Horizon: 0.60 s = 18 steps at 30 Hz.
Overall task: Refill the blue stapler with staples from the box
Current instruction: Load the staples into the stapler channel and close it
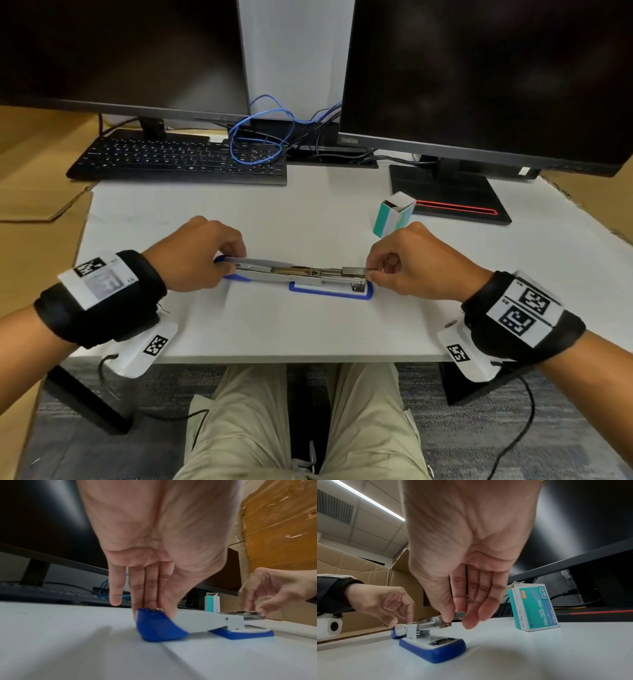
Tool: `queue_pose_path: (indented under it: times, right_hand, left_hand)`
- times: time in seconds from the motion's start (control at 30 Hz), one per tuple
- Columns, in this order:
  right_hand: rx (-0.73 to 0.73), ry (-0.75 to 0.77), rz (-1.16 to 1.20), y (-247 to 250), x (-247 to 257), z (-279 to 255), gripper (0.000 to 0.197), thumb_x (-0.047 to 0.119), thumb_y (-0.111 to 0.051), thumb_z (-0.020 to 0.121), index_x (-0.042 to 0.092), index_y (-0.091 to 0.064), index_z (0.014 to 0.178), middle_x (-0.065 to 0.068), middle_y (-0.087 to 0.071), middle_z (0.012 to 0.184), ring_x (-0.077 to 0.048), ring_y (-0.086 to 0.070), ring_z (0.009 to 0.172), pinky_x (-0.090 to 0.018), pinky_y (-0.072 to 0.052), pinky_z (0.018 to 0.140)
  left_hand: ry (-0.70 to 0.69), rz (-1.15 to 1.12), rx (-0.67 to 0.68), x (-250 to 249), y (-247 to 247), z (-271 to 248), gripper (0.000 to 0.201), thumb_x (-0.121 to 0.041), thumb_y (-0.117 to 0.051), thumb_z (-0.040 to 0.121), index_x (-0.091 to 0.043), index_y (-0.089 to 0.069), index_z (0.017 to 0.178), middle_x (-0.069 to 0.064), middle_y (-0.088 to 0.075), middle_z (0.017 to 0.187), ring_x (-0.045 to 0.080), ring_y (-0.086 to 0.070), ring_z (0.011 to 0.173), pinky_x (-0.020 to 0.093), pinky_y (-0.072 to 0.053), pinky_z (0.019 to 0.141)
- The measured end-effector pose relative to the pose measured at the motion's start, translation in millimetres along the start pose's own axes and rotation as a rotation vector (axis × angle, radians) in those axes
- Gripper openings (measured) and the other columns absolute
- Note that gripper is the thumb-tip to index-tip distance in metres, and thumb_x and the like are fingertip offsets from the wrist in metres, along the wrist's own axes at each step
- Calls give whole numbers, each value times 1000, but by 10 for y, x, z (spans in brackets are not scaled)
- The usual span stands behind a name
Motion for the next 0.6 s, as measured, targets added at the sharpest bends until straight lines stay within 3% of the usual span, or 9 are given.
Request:
queue_pose_path:
  times: [0.07, 0.13, 0.23, 0.33, 0.4, 0.6]
  right_hand:
    - [7, -4, -4, -3, 12, 7, 15, 30, -70, 88, 18, -78, 94, 6, -76, 90, -6, -67, 79, -20, -56, 70]
    - [15, -8, -10, -6, 24, 18, 16, 31, -69, 89, 19, -77, 96, 7, -76, 92, -7, -66, 81, -16, -53, 69]
    - [32, -8, -18, -5, 43, 33, 18, 34, -69, 89, 20, -77, 96, 8, -76, 93, -7, -66, 81, -16, -52, 69]
    - [28, -21, -20, 38, 72, 40, 19, 34, -70, 88, 20, -77, 98, 7, -76, 95, -6, -66, 80, -21, -57, 74]
    - [-3, -15, -22, 72, 109, 54, 19, 33, -70, 88, 19, -78, 98, 6, -76, 94, -7, -67, 79, -27, -60, 75]
    - [10, 34, -64, -23, 234, 140, 15, 33, -68, 88, 21, -77, 90, 8, -74, 85, -7, -65, 77, -31, -60, 74]
  left_hand:
    - [-67, 4, 1, -100, -10, 19, 42, -16, -71, 79, -29, -64, 119, -9, -69, 117, 13, -63, 110, 33, -51, 95]
    - [-237, -4, 75, -266, -45, 30, 60, -21, -68, 83, -37, -48, 137, -12, -55, 139, 9, -50, 128, 33, -43, 107]
    - [-389, 75, 292, -507, -221, 18, 64, -36, -55, 90, -48, -27, 145, -11, -24, 159, 12, -29, 145, 39, -29, 118]
    - [-342, 243, 424, -596, -387, -2, 57, -38, -48, 94, -47, -26, 146, -8, 1, 164, 14, -5, 151, 53, -16, 120]
    - [-331, 267, 439, -613, -411, -5, 55, -35, -46, 95, -46, -27, 146, -9, 9, 163, 15, 5, 152, 59, -11, 119]
    - [-324, 245, 442, -643, -394, 20, 57, -34, -49, 93, -46, -29, 145, -8, 8, 164, 17, 3, 152, 59, -12, 118]
Point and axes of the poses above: each hand's wrist, its own z-axis towards the middle knuckle, its own y-axis out of the back of the hand, x = y × z, the point moved 2 cm from there along z, towards the middle knuckle
